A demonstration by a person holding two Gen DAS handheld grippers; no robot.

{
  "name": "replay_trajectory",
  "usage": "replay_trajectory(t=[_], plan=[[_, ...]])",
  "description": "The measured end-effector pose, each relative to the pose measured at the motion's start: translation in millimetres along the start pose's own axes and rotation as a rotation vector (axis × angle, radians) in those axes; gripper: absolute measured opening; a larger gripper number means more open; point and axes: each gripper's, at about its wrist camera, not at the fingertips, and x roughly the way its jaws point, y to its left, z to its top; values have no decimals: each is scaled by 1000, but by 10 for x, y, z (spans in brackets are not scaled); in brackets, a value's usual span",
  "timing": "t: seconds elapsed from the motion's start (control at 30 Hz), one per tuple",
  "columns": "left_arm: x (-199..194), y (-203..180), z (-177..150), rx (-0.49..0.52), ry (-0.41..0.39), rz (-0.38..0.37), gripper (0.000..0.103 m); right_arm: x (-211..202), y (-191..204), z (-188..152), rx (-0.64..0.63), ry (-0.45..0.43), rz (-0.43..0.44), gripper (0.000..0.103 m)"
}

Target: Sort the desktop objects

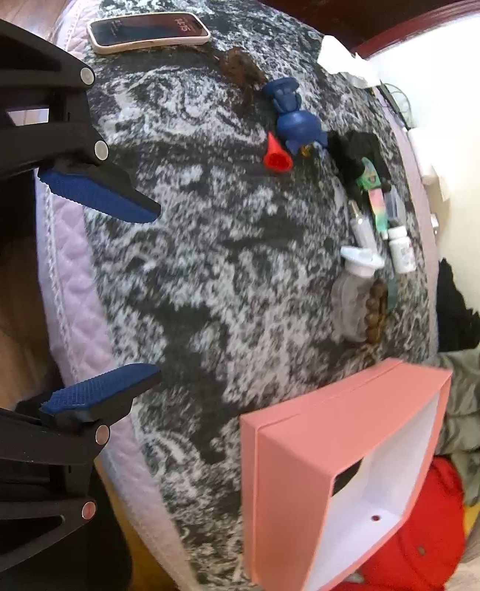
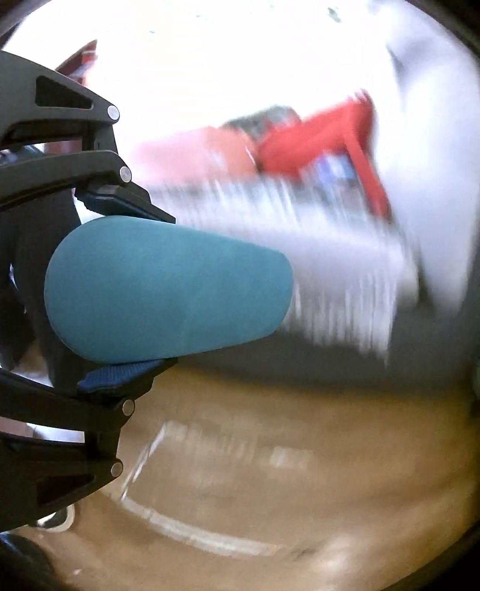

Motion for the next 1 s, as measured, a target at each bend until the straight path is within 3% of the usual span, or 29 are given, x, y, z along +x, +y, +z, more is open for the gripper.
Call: replay_trajectory(t=[0.17,0.3,0.43,0.47,0.53,0.57,0.6,0.63,0.7,0.73,0.8,0.9,1.0], plan=[[36,416,120,-56,-36,-19,67,420,2239,-96,-336,49,151,68],[53,825,236,-112,-76,5,67,1019,3661,-159,-559,33,148,69],[128,1322,163,-172,-128,74,72,1926,4472,-239,-776,-33,-58,70],[172,1461,116,-198,-132,77,73,2159,4642,-280,-838,-71,-142,78],[304,1754,33,-270,-97,74,73,2496,4932,-471,-986,-221,-373,82],[389,1904,-1,-315,-62,70,73,2570,5093,-640,-1046,-307,-421,83],[425,2018,7,-348,-55,60,73,2628,5243,-806,-1087,-368,-415,83],[461,2129,17,-380,-48,51,73,2626,5365,-978,-1091,-371,-317,88],[477,2217,92,-390,-70,75,73,2603,5560,-1367,-1072,-305,-110,102],[484,2259,143,-391,-84,93,73,2701,5676,-1606,-1066,-241,-13,102],[522,2281,253,-384,-94,94,73,3044,5865,-2009,-1069,-113,77,102],[602,2292,429,-366,-104,80,73,3615,5937,-2482,-995,75,154,99],[743,2291,611,-343,-101,87,74,4236,5604,-2686,-876,270,163,98]])
